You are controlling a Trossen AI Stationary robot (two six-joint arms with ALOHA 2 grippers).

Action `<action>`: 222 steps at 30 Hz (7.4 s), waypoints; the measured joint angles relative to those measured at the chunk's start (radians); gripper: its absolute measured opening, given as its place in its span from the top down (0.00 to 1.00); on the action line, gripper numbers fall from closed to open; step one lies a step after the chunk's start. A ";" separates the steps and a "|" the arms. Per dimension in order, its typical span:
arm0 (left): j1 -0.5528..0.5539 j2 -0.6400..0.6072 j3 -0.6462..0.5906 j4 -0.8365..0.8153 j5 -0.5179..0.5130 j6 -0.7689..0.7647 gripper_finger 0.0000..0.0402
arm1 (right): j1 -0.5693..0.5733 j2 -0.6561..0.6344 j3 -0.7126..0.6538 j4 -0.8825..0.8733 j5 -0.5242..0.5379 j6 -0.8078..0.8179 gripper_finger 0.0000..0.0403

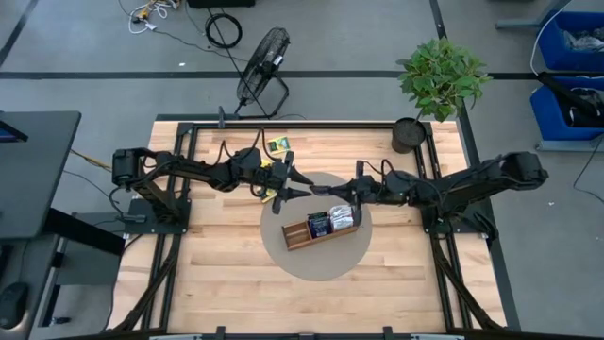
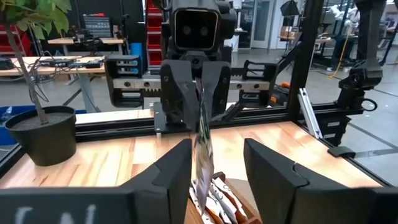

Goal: Pick & Place Tea
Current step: Put the purple tea bag into the middle section of the wooden organizer

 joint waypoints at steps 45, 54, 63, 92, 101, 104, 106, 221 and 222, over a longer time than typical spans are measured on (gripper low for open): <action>-0.057 0.001 0.001 -0.188 -0.171 0.034 1.00 | -0.039 0.007 0.405 -0.814 -0.071 0.049 0.51; -0.057 0.001 0.001 -0.185 -0.173 0.048 1.00 | -0.049 0.128 0.486 -0.879 -0.073 0.029 0.53; -0.057 0.001 0.001 -0.182 -0.173 0.045 1.00 | -0.049 0.135 0.496 -0.877 -0.052 -0.008 0.78; 0.053 -0.216 -0.002 -0.292 -0.133 0.022 0.62 | 0.018 0.046 0.461 -0.927 0.001 -0.083 1.00; -0.047 -0.264 -0.002 -0.354 -0.325 0.106 0.69 | 0.026 -0.118 0.235 -0.681 -0.187 -0.034 1.00; -0.073 -0.263 -0.002 -0.344 -0.327 0.101 0.71 | 0.026 -0.145 0.205 -0.664 -0.243 -0.009 1.00; -0.097 -0.263 -0.002 -0.314 -0.330 0.103 0.72 | 0.028 -0.145 0.198 -0.658 -0.256 0.000 1.00; -0.188 -0.394 -0.584 0.330 -0.563 -0.052 0.86 | 0.110 0.359 0.274 -0.549 -0.089 0.101 0.93; -0.188 -0.394 -0.584 0.330 -0.563 -0.052 0.86 | 0.110 0.359 0.274 -0.555 -0.089 0.095 0.91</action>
